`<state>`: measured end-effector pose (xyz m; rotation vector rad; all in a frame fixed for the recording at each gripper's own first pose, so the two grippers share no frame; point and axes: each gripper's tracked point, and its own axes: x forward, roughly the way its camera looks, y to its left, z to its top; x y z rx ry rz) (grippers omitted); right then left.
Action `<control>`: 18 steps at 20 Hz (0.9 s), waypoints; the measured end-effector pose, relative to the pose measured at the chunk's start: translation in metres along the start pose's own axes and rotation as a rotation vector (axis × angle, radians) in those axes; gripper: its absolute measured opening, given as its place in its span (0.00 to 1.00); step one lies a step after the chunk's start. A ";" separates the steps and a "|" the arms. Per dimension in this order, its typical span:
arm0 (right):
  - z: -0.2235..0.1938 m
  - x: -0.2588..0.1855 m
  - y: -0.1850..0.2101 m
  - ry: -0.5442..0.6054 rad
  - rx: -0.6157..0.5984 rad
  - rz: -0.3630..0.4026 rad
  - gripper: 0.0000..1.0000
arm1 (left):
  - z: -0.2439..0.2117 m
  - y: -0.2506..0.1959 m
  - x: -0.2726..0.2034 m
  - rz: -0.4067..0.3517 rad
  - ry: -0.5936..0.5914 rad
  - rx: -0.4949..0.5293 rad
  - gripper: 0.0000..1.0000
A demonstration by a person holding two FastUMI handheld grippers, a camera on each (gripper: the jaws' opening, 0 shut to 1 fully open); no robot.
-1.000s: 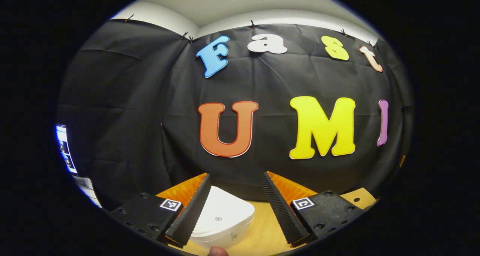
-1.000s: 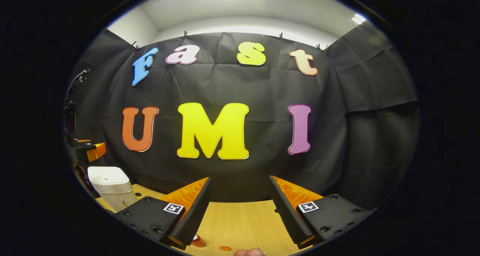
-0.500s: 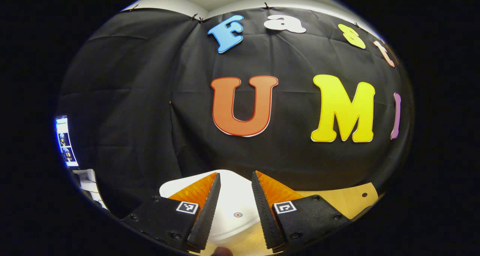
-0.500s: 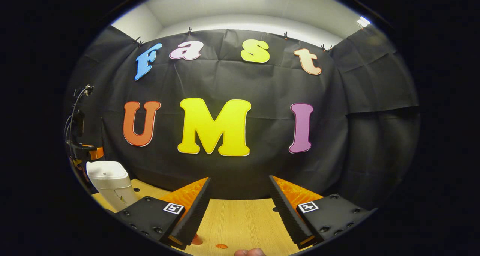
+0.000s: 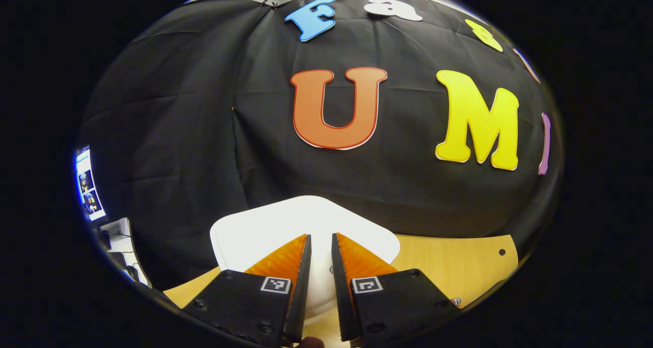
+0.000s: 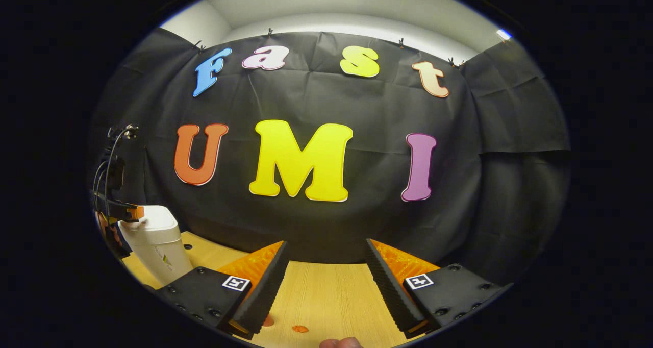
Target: Press the lid of the desktop garbage bin to open it, pick up the crumpled paper on the desktop and throw it into the bin, then pick up the pop can on the desktop and drop it into the bin, and finally close the garbage bin lid.
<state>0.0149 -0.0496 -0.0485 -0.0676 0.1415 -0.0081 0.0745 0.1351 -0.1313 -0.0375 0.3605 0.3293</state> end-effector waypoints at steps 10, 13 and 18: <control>-0.018 0.005 0.014 0.040 -0.009 0.028 0.94 | -0.018 0.001 0.000 0.020 0.017 0.101 0.11; -0.019 0.004 0.026 0.046 -0.034 0.061 0.94 | -0.016 0.003 -0.001 0.036 0.003 0.089 0.08; -0.009 -0.005 0.034 0.021 -0.064 0.087 0.94 | -0.002 0.003 -0.007 -0.007 -0.085 0.122 0.06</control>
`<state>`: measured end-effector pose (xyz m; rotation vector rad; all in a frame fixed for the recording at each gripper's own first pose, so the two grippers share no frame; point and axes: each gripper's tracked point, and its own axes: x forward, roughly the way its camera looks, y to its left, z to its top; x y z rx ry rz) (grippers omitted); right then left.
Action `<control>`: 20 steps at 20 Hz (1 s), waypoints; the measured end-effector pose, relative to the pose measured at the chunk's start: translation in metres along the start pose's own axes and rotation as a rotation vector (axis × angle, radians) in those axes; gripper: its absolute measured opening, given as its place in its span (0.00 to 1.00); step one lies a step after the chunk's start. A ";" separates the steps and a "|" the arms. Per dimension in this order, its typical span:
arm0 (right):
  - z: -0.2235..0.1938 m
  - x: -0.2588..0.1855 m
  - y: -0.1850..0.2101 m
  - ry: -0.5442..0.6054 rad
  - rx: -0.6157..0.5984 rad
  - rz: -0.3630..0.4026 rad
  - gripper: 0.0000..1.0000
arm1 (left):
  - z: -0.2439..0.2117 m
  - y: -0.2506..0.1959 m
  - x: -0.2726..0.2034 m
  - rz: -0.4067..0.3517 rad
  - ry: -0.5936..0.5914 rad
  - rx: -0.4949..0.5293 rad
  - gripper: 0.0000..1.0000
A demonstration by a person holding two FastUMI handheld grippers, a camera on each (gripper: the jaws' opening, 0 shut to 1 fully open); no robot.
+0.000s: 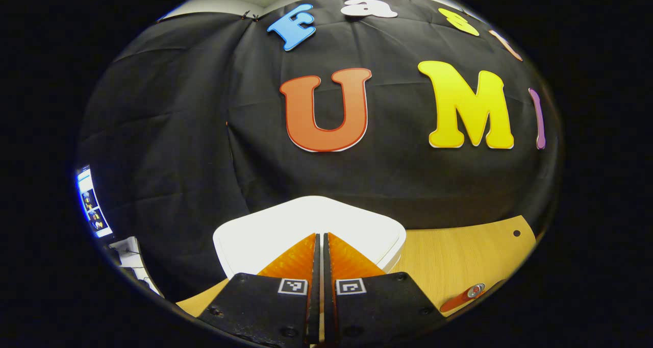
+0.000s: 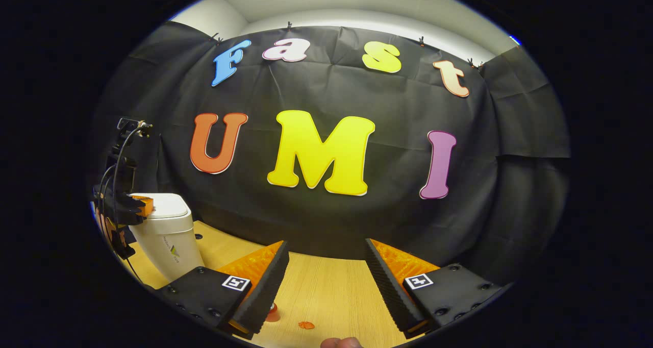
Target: Press the lid of the desktop garbage bin to open it, pick up the crumpled paper on the desktop and throw it into the bin, then pick up the pop can on the desktop and drop it into the bin, and finally close the garbage bin lid.
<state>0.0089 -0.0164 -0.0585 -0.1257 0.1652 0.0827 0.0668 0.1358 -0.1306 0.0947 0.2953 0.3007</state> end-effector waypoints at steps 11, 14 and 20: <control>0.019 -0.016 -0.016 -0.049 0.048 -0.028 0.95 | 0.098 0.002 -0.018 -0.056 -0.170 -0.046 0.11; 0.019 -0.017 -0.025 -0.053 0.065 -0.047 0.94 | 0.116 0.000 -0.021 -0.066 -0.207 -0.040 0.18; 0.014 -0.018 -0.040 -0.049 0.100 -0.073 0.94 | 0.112 -0.031 -0.042 -0.152 -0.180 -0.068 0.19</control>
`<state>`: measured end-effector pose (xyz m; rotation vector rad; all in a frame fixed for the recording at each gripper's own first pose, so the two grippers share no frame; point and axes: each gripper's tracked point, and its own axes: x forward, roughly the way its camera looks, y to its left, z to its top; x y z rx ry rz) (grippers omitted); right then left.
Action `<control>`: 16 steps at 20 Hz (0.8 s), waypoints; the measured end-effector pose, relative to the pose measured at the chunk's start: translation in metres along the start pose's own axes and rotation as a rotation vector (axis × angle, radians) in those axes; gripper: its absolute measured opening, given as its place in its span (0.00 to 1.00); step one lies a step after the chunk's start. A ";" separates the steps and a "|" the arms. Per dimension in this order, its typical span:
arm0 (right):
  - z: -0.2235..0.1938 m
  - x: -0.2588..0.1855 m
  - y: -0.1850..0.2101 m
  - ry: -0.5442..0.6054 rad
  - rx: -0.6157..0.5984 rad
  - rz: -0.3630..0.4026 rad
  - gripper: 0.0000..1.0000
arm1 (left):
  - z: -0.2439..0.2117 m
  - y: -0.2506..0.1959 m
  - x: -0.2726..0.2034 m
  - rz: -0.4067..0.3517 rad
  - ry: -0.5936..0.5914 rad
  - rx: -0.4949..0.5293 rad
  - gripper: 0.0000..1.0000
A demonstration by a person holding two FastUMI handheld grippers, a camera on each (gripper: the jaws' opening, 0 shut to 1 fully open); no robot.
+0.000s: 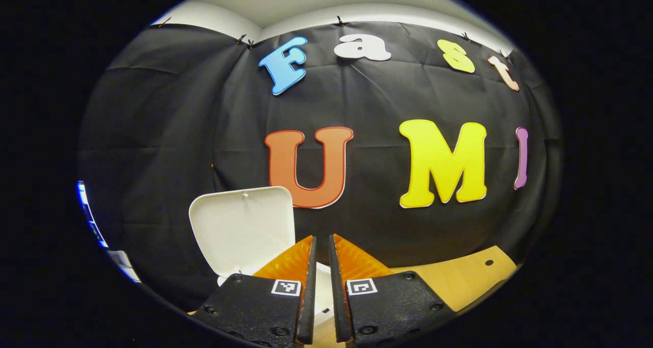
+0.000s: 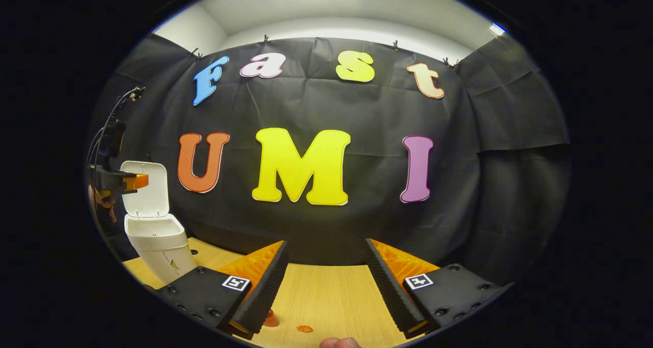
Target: Press the lid of the desktop garbage bin to open it, pick up the crumpled paper on the desktop and throw it into the bin, then pick up the pop can on the desktop and drop it into the bin, and finally close the garbage bin lid.
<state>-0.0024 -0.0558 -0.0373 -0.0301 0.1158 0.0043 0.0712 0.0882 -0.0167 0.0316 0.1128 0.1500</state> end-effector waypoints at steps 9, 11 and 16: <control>-0.017 -0.007 -0.015 0.020 -0.009 0.030 0.94 | -0.016 -0.049 -0.047 -0.110 0.013 -0.010 0.28; -0.026 -0.009 -0.018 0.036 -0.006 0.040 0.93 | -0.016 -0.057 -0.055 -0.126 0.012 -0.015 0.52; -0.054 -0.012 -0.022 0.094 0.010 0.070 0.93 | -0.025 -0.075 -0.070 -0.148 0.019 0.003 0.89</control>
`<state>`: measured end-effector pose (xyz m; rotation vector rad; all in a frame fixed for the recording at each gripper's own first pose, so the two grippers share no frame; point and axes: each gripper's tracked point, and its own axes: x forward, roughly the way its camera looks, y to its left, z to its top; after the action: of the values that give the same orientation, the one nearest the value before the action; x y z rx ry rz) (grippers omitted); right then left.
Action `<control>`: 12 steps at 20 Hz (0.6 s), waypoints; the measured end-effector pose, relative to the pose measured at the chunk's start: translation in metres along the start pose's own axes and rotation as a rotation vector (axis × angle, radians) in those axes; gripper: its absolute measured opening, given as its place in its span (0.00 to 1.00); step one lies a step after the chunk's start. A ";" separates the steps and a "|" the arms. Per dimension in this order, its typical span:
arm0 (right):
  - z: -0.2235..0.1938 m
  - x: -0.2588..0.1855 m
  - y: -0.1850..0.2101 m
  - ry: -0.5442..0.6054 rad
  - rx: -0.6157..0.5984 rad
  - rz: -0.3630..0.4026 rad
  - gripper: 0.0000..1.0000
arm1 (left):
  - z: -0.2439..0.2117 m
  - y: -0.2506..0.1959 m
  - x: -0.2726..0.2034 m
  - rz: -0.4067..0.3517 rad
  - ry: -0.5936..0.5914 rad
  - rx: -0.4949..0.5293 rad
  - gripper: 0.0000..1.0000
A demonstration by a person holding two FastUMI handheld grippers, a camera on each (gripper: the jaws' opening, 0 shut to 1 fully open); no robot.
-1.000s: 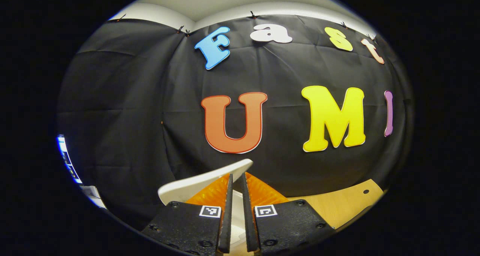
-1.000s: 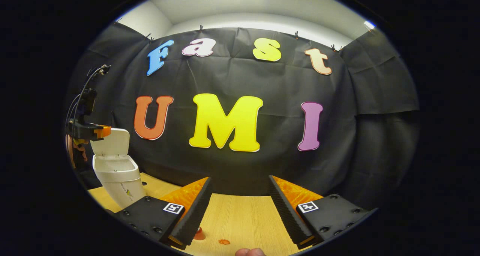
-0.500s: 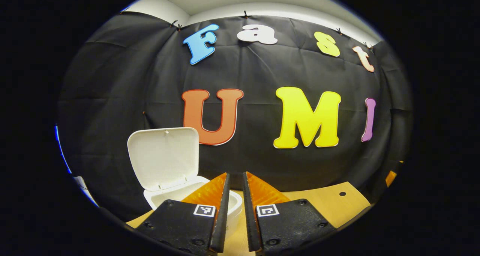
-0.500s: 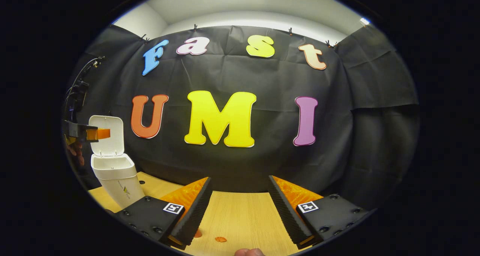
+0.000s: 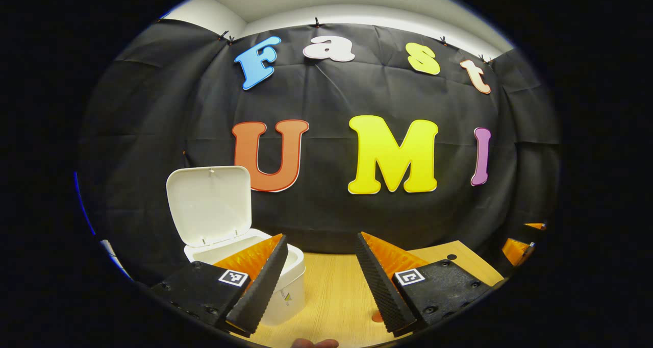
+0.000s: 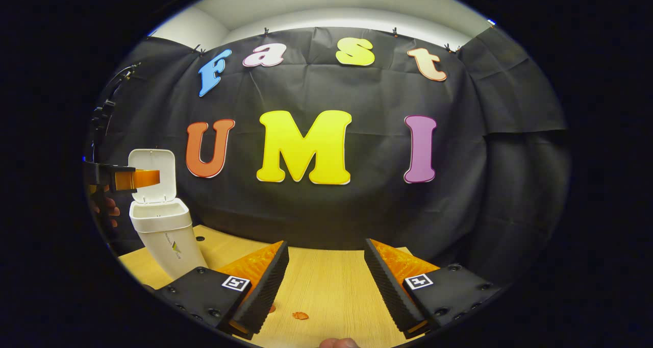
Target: Press the lid of the desktop garbage bin to open it, pick up the crumpled paper on the desktop and throw it into the bin, then pick up the pop can on the desktop and drop it into the bin, and finally close the garbage bin lid.
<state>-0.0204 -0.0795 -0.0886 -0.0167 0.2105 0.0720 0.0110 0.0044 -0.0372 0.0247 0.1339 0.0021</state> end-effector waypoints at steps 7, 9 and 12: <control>-0.040 0.007 -0.003 0.069 -0.018 0.047 0.94 | -0.016 -0.020 -0.017 -0.011 0.031 0.071 0.91; -0.054 0.010 -0.004 0.093 -0.013 0.058 0.94 | -0.018 -0.027 -0.021 -0.018 0.029 0.064 0.90; -0.075 0.014 -0.003 0.128 -0.024 0.086 0.94 | -0.023 -0.031 -0.028 -0.012 0.045 0.055 0.93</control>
<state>-0.0226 -0.0835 -0.1649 -0.0359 0.3384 0.1592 -0.0194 -0.0263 -0.0570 0.0783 0.1787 -0.0134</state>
